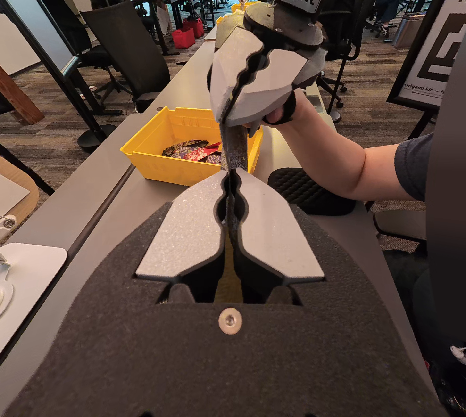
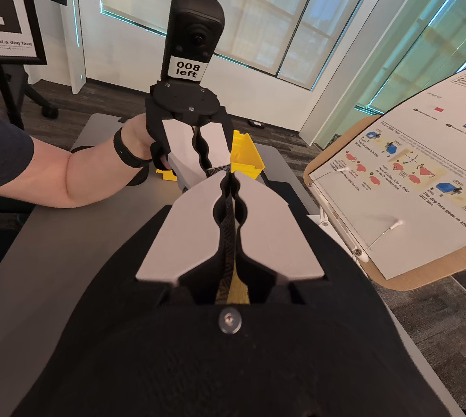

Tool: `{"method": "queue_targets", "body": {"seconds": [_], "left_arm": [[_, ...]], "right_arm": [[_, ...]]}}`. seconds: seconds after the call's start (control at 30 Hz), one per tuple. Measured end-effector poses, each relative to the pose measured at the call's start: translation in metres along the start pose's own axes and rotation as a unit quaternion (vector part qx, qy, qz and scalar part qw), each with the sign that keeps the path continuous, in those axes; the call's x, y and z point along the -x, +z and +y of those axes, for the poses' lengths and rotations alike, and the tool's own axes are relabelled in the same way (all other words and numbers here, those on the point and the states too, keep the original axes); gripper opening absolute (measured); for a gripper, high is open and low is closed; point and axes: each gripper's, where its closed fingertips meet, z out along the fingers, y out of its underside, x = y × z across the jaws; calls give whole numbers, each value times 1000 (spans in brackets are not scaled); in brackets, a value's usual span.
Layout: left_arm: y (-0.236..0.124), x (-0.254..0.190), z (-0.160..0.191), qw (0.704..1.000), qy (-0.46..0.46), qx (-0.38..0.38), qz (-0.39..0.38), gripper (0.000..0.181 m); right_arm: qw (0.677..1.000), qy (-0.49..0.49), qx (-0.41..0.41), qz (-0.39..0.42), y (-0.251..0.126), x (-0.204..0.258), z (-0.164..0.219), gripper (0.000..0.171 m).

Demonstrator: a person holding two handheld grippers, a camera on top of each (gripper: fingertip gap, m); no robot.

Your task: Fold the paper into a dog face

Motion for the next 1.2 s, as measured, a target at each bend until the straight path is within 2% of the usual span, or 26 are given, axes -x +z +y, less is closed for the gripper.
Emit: {"method": "queue_targets", "body": {"seconds": [0.23, 0.4, 0.63, 0.97, 1.2], "left_arm": [[0, -1, 0, 1000, 13, 1, -5, 0], [-3, 0, -2, 1000, 11, -6, -5, 5], [-6, -3, -4, 999, 34, -8, -6, 19], [-9, -9, -3, 998, 55, -3, 10, 10], [-10, -13, 2, 995, 97, 16, 5, 14]], "right_arm": [[1000, -4, -5, -9, 0, 2, -1, 1], [999, 19, -23, -45, 0, 8, -4, 1], [995, 44, -37, -80, -1, 12, -4, 1], [992, 67, -66, -87, -7, 4, -6, 1], [990, 75, -80, -85, -10, 0, -7, 1]]}}
